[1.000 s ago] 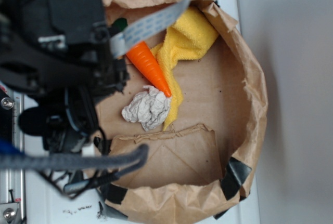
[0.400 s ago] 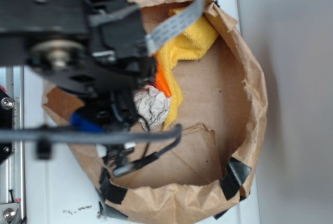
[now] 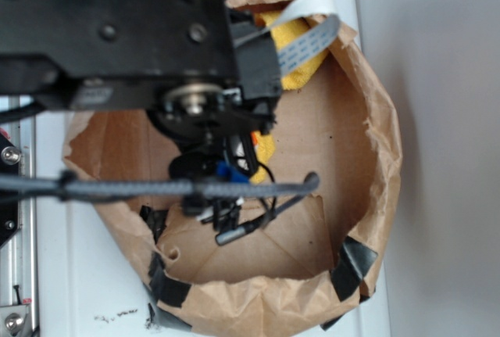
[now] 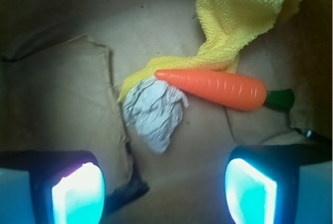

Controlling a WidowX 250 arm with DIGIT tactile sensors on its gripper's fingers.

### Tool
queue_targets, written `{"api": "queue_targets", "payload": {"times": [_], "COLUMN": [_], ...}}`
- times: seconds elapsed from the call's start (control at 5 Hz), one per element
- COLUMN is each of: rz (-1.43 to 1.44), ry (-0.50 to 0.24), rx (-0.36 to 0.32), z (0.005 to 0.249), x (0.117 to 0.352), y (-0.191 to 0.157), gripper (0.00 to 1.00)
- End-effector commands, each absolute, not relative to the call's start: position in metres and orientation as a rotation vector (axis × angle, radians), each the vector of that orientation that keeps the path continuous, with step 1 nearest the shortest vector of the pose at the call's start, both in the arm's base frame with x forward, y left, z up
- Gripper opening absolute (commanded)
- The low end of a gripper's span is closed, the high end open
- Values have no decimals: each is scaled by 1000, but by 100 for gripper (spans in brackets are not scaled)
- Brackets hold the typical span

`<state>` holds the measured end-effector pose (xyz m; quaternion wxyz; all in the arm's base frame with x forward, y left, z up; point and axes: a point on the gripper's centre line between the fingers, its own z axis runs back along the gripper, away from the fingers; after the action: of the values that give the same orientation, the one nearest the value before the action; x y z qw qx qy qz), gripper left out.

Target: Grab the white paper.

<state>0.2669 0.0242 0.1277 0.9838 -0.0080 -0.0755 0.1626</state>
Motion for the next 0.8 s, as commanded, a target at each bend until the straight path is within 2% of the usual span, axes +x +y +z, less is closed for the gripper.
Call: {"api": "queue_targets", "payload": {"times": [0.0,0.2,0.4,0.6], "rz": [430,469,567,579], "ry": [-184,-187,-220,-293], "rx": [39,-59,-101,-47], "z": [104,84,70,60], "x": [275,271,264,264], "y": [41,39,32,24], "gripper": [100,100,100,100]}}
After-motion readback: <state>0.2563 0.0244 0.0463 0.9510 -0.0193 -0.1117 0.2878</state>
